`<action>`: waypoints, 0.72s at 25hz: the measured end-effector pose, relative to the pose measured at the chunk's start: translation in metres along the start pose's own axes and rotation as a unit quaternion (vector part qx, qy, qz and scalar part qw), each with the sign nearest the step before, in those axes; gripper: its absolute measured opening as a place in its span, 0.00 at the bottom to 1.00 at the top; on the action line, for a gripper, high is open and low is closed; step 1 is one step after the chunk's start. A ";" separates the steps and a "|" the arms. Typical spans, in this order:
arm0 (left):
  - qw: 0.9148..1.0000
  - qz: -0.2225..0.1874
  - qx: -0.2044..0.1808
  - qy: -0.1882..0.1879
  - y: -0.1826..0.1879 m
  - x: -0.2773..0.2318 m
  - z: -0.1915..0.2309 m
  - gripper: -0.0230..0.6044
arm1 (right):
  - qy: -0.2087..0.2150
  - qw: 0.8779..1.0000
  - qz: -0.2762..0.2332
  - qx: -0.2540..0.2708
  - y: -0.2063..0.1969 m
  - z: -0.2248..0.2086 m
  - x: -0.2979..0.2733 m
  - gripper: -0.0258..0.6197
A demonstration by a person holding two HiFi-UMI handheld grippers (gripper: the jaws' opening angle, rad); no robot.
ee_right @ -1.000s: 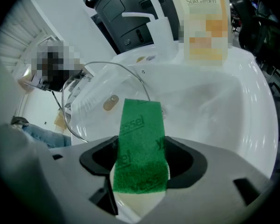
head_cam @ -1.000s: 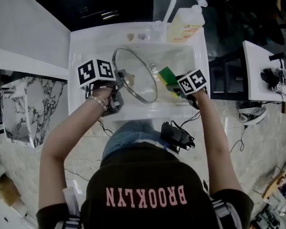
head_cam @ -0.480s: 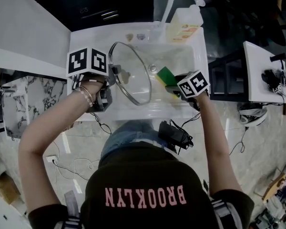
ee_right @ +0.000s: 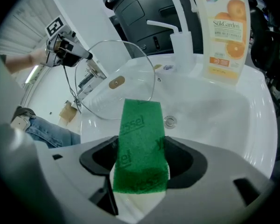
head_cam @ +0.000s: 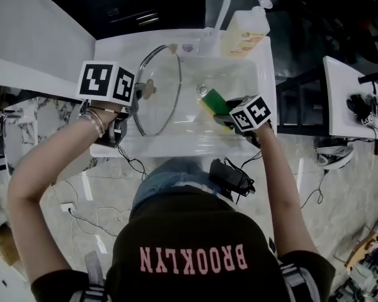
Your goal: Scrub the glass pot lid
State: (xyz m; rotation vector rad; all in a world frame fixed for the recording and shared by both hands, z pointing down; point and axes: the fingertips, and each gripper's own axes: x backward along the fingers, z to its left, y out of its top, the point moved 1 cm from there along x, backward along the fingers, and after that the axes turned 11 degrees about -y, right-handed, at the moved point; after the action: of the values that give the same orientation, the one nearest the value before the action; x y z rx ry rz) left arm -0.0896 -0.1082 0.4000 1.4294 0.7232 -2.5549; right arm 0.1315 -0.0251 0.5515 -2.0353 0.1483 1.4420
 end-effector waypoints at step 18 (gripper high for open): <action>0.949 0.061 -0.308 -0.031 0.028 -0.050 -0.088 0.12 | -0.129 0.980 -0.086 -0.127 -0.013 -0.065 0.101 0.50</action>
State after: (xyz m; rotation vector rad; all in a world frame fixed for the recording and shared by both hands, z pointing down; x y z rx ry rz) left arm 0.0149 -0.0977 0.3930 1.1304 1.2343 -1.9977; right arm 0.2294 -0.0240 0.4806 -1.9745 -0.3278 1.6651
